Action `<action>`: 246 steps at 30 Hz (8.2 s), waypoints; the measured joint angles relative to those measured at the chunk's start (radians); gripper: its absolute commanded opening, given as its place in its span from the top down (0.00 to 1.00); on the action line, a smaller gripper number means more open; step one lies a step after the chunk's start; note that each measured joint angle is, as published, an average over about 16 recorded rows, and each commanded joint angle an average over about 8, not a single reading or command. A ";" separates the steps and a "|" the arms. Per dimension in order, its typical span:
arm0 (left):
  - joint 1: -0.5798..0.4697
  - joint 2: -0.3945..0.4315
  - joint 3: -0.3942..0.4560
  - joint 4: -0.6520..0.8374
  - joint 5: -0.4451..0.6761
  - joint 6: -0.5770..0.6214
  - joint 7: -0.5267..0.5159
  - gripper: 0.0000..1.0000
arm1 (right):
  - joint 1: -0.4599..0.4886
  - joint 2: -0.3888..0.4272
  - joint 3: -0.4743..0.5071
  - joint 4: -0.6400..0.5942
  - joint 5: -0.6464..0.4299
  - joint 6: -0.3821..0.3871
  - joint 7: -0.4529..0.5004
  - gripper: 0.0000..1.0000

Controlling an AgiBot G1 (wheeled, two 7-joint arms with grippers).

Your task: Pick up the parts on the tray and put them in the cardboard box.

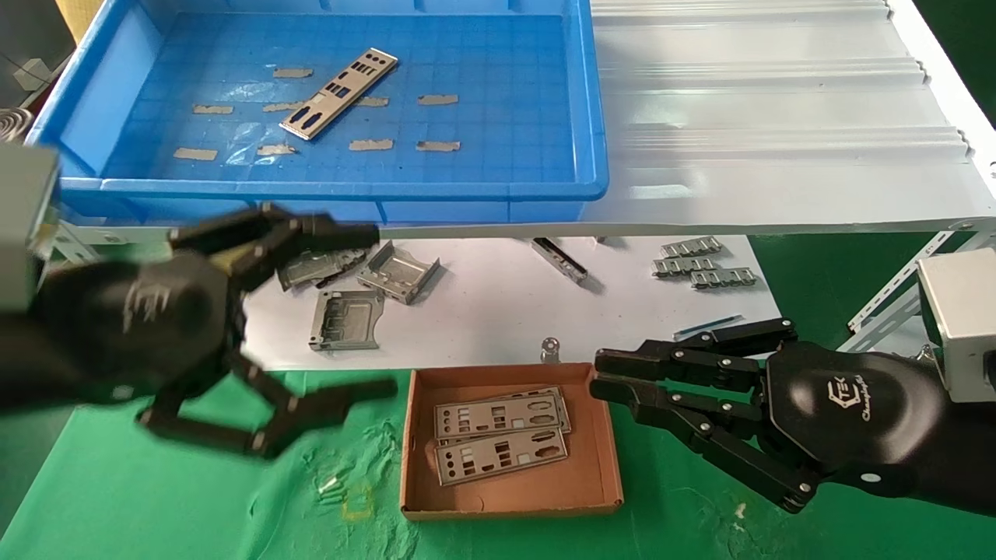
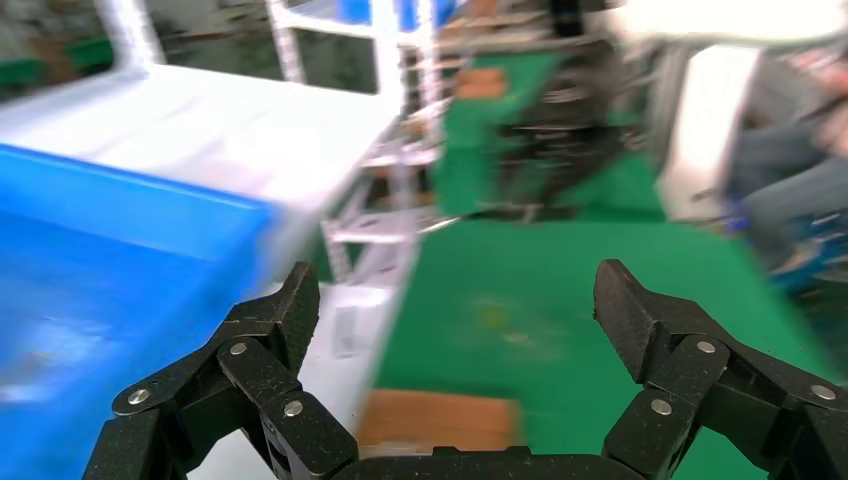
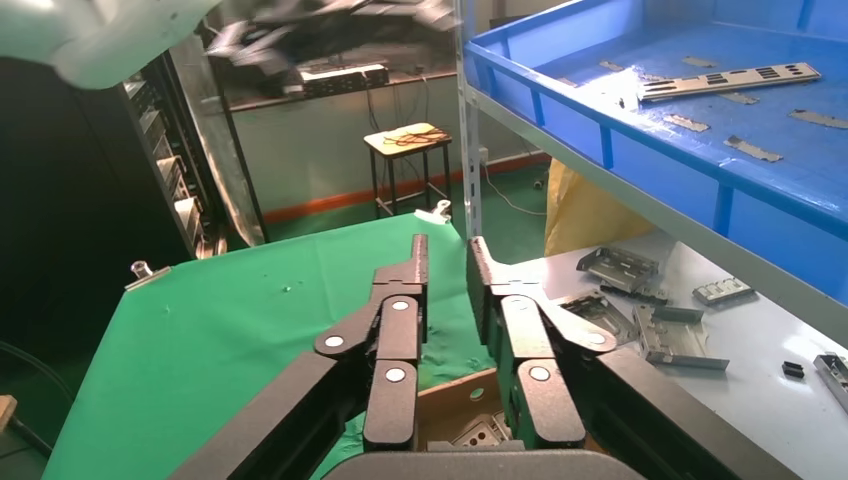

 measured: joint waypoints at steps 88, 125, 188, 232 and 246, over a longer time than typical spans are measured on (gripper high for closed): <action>-0.638 0.506 0.171 1.142 0.457 -0.516 0.185 1.00 | 0.000 0.000 0.000 0.000 0.000 0.000 0.000 0.00; -0.618 0.410 0.197 0.897 0.339 0.175 0.338 1.00 | 0.000 0.000 0.000 0.000 0.000 0.000 0.000 0.00; -0.183 0.541 0.377 1.145 0.111 0.114 0.735 0.00 | 0.000 0.000 0.000 0.000 0.000 0.000 0.000 0.00; 0.076 0.188 0.134 0.474 -0.066 0.113 0.349 0.00 | 0.000 0.000 0.000 0.000 0.000 0.000 0.000 0.00; 0.187 0.039 0.032 0.174 -0.135 0.095 0.190 0.00 | 0.000 0.000 0.000 0.000 0.000 0.000 0.000 0.00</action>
